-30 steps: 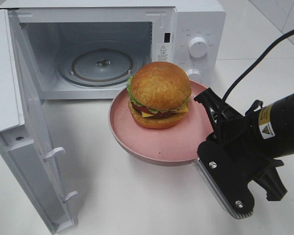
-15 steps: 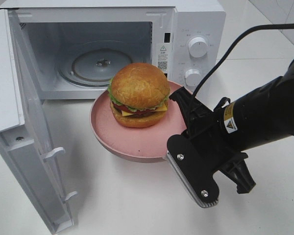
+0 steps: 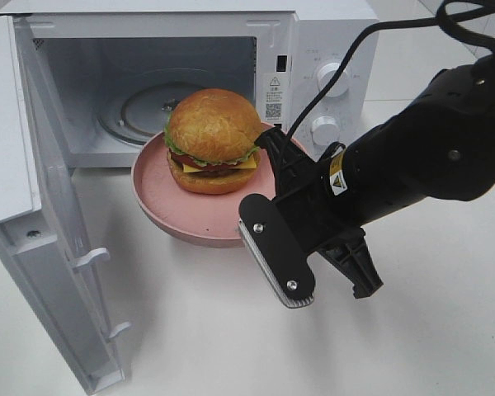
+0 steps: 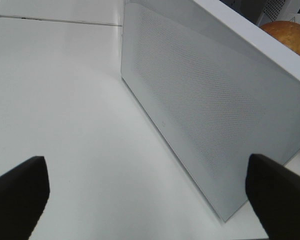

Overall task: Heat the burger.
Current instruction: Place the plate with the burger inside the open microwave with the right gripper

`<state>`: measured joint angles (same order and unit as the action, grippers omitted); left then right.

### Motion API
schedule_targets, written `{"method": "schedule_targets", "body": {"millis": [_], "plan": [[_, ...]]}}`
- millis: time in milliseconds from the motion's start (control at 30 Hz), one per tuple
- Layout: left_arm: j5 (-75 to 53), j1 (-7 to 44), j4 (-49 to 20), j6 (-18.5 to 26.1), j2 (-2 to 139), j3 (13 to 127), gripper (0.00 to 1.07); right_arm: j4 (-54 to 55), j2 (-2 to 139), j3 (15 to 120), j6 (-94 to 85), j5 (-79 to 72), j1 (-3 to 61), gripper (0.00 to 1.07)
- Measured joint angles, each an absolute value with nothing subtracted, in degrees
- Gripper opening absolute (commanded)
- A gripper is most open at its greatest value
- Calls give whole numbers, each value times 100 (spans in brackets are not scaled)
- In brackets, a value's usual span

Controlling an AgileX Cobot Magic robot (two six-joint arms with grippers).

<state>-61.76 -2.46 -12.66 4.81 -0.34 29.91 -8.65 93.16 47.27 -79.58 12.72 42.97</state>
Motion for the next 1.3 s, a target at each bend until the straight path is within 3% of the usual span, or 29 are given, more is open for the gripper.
{"method": "schedule_targets", "body": {"millis": [1300], "plan": [[-6176, -246, -1266, 481, -34, 2991, 100, -825, 10789, 6457, -7580, 1392, 4297, 0]]}}
